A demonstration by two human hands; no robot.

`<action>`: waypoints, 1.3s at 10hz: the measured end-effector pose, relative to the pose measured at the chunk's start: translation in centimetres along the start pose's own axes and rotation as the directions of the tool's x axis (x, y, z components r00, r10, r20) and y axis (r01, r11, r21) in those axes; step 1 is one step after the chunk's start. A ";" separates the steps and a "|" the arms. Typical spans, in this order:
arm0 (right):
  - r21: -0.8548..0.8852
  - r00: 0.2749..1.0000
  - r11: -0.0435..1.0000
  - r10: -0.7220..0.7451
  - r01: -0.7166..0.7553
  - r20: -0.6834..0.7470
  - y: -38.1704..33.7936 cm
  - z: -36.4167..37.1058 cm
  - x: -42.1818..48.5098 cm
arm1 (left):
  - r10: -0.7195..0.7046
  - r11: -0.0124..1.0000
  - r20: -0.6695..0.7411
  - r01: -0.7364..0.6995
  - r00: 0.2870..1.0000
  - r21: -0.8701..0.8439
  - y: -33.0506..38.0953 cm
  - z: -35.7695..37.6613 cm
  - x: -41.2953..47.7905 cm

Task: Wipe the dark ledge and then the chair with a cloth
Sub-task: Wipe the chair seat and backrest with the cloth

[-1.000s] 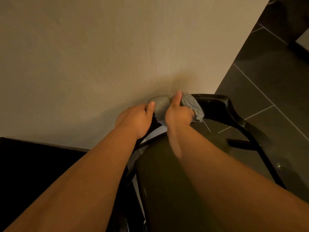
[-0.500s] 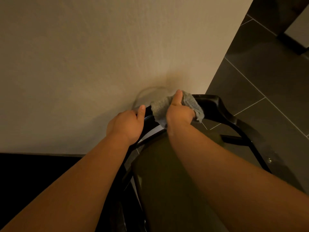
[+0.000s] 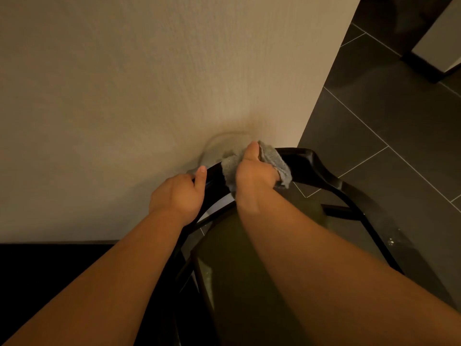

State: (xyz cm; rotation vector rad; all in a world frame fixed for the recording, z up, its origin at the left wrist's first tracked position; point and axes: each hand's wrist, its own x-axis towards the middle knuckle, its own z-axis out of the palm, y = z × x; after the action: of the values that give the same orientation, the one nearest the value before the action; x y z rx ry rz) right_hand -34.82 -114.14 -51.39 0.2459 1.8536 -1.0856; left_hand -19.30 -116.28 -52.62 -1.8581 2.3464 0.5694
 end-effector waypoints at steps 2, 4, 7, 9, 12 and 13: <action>0.096 0.986 0.994 0.068 -0.053 -0.154 -1.7 -3.9 4.3 | -0.029 0.999 -0.050 0.031 0.998 0.040 0.0 0.4 -0.1; 0.051 0.991 0.993 -0.105 0.110 -0.081 -0.2 -3.1 2.5 | -0.048 0.994 -0.090 0.056 0.995 0.090 -0.2 0.8 0.1; -0.325 0.801 0.757 -0.599 0.567 0.002 2.3 -11.1 2.2 | -0.020 0.998 -0.059 0.024 0.998 0.062 -0.6 0.7 0.4; -0.767 0.365 0.019 -0.887 0.642 0.283 1.5 -11.4 5.1 | 0.008 0.999 -0.042 -0.006 0.999 0.042 -0.1 0.2 0.1; -0.681 0.254 -0.302 -0.767 0.667 0.589 -3.0 -11.2 7.5 | 0.011 0.996 -0.063 -0.005 0.998 0.085 -0.3 0.4 0.4; -0.729 0.574 0.073 -0.672 0.681 0.469 -4.1 -12.7 8.7 | 0.001 0.993 -0.079 0.008 0.997 0.119 -0.1 0.5 0.3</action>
State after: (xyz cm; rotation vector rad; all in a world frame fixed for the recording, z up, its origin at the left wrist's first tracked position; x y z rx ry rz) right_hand -49.73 -109.06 -53.90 -1.4395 2.3005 -0.4587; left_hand -19.37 -116.43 -53.15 -1.8643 2.3680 0.3526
